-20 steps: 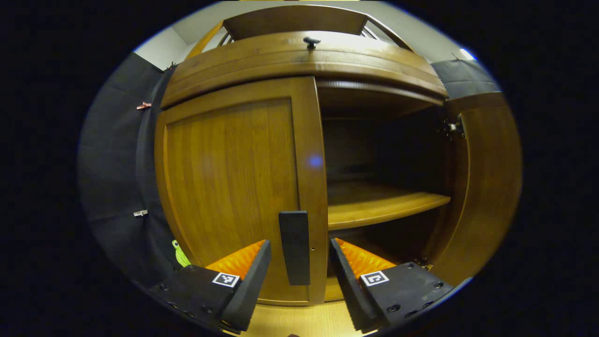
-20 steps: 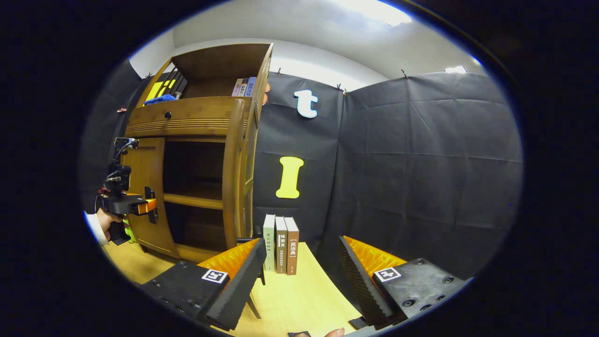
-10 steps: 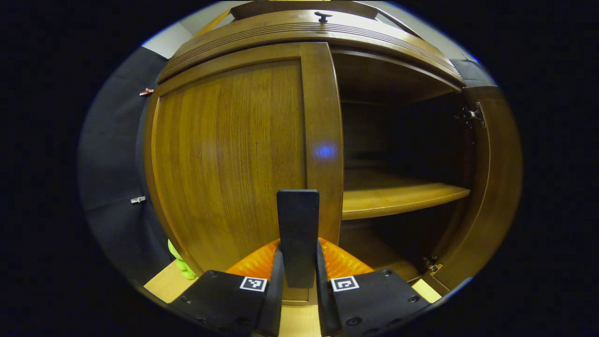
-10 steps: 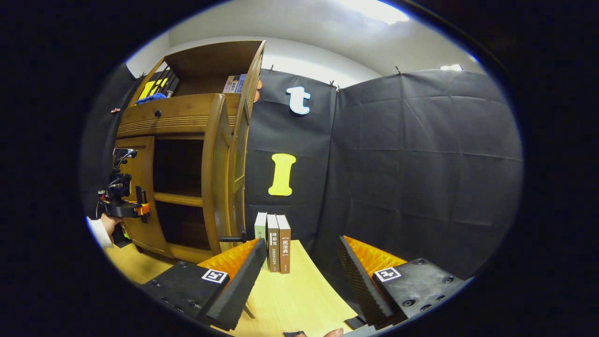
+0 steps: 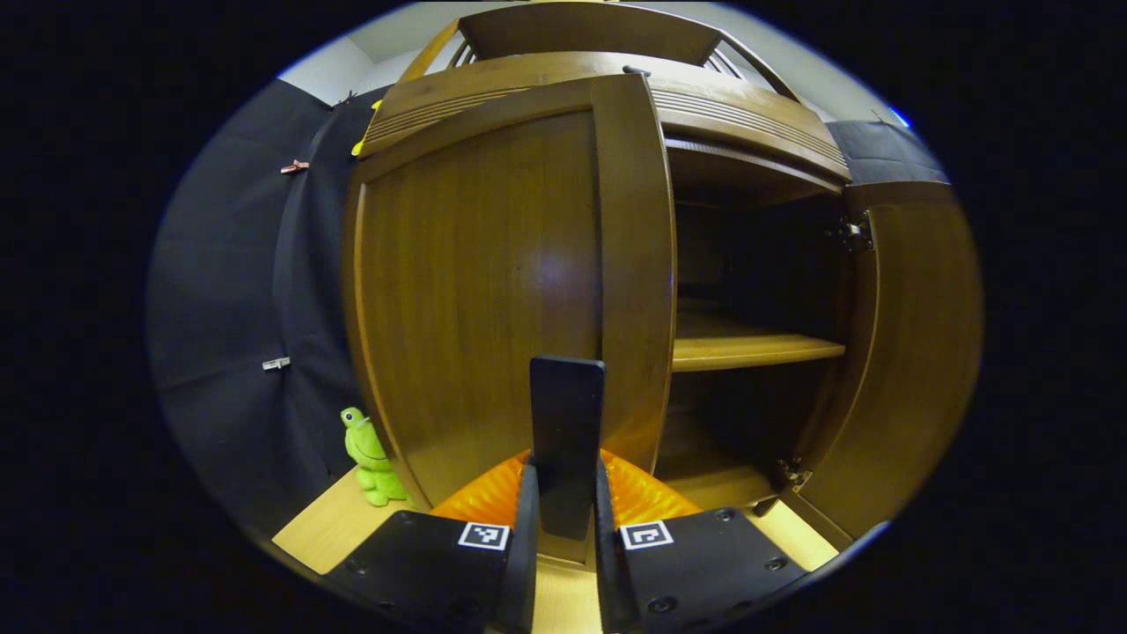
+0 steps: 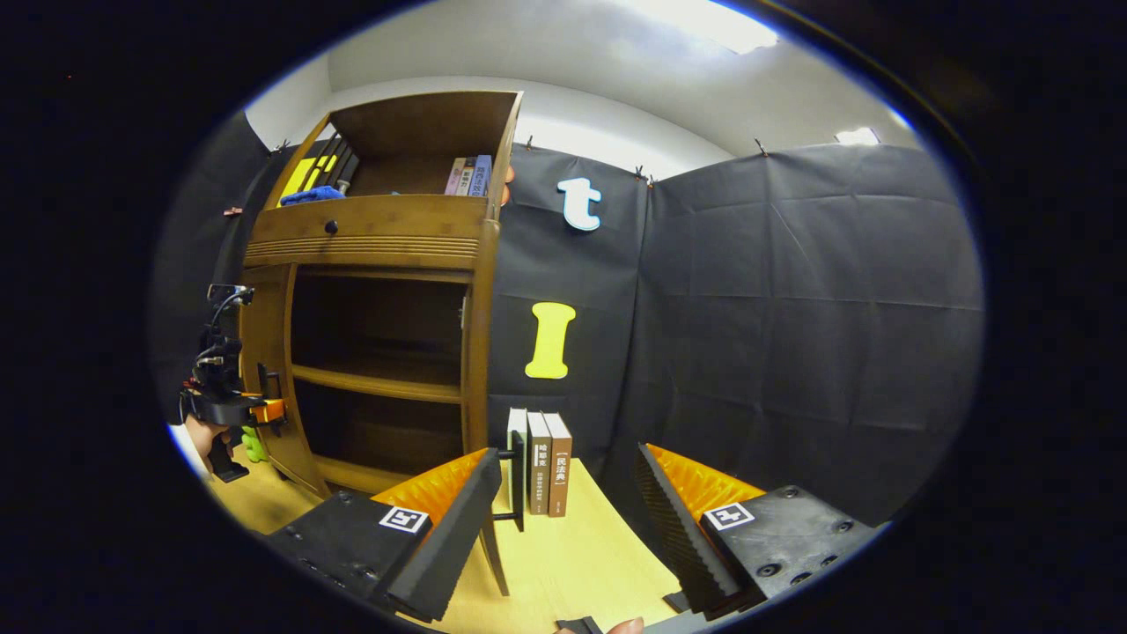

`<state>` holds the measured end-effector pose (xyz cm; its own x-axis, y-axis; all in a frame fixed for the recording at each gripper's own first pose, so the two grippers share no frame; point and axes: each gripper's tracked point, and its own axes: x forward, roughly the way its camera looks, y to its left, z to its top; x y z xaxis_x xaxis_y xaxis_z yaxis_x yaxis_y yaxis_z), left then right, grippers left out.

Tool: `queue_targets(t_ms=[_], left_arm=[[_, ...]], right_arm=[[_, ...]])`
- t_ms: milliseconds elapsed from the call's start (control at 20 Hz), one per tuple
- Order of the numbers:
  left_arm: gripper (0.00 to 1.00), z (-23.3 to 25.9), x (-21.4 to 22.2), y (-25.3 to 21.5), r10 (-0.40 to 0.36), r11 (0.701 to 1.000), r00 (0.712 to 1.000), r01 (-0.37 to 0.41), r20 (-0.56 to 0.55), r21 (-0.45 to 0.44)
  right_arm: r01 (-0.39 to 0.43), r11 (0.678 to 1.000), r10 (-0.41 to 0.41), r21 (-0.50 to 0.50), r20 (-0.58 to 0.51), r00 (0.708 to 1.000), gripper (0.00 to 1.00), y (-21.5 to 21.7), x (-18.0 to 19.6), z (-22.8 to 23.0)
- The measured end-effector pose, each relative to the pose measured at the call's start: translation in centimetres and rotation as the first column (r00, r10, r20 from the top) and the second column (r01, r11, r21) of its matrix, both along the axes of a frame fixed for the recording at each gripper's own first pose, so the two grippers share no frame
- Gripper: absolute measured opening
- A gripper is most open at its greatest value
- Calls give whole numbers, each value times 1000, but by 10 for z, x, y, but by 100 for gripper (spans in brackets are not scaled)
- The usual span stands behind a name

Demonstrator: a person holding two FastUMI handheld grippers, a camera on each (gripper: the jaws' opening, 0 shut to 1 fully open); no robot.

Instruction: Open the right door of the double-door shoe cabinet with the right hand, and open the left door with the left hand.

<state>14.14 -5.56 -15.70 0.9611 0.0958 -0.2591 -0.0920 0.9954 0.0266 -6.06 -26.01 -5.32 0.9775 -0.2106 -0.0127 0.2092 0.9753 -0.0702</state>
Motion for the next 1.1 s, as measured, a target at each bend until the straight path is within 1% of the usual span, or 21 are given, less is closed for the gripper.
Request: queue_targets(t_ms=[250, 450, 500, 550, 600, 700, 800, 900, 950, 1100], left_arm=[[30, 3, -45, 24, -10, 1000, 1000, 10, -6, 4], [28, 4, -78, 52, 2, 1000, 1000, -2, -3, 10], [27, 4, -84, 60, 7, 1000, 1000, -7, -3, 12], [26, 4, -91, 68, 13, 1000, 1000, -13, -3, 10], [25, 4, -98, 76, 18, 1000, 1000, -18, -2, 9], [23, 5, -109, 91, 25, 1000, 1000, -25, -2, 10], [21, 5, -118, 105, 26, 1000, 1000, -26, 0, 4], [19, 4, -128, 118, 29, 1000, 1000, -29, 1, 0], [18, 4, -131, 124, 32, 999, 999, -32, 2, -2], [16, 7, -139, 135, 31, 1000, 999, -31, 11, -5]], right_arm=[[-59, 998, 59, 4, 0, 998, 98, 45, -9, 1], [-115, 993, 115, 0, -1, 993, 98, 85, -14, 0], [-126, 992, 126, 1, -1, 992, 96, 93, -15, 0], [-135, 991, 135, 2, -2, 991, 98, 101, -16, -1], [-144, 990, 144, 4, -2, 990, 96, 109, -17, -2], [-161, 987, 162, 15, -2, 987, 98, 125, -20, -4], [-176, 984, 176, 27, -1, 984, 96, 140, -21, -4], [-190, 981, 190, 36, 0, 982, 99, 153, -25, -8], [-194, 980, 194, 37, -2, 981, 98, 159, -26, -8], [-201, 979, 201, 42, 2, 980, 98, 172, -25, -7]])
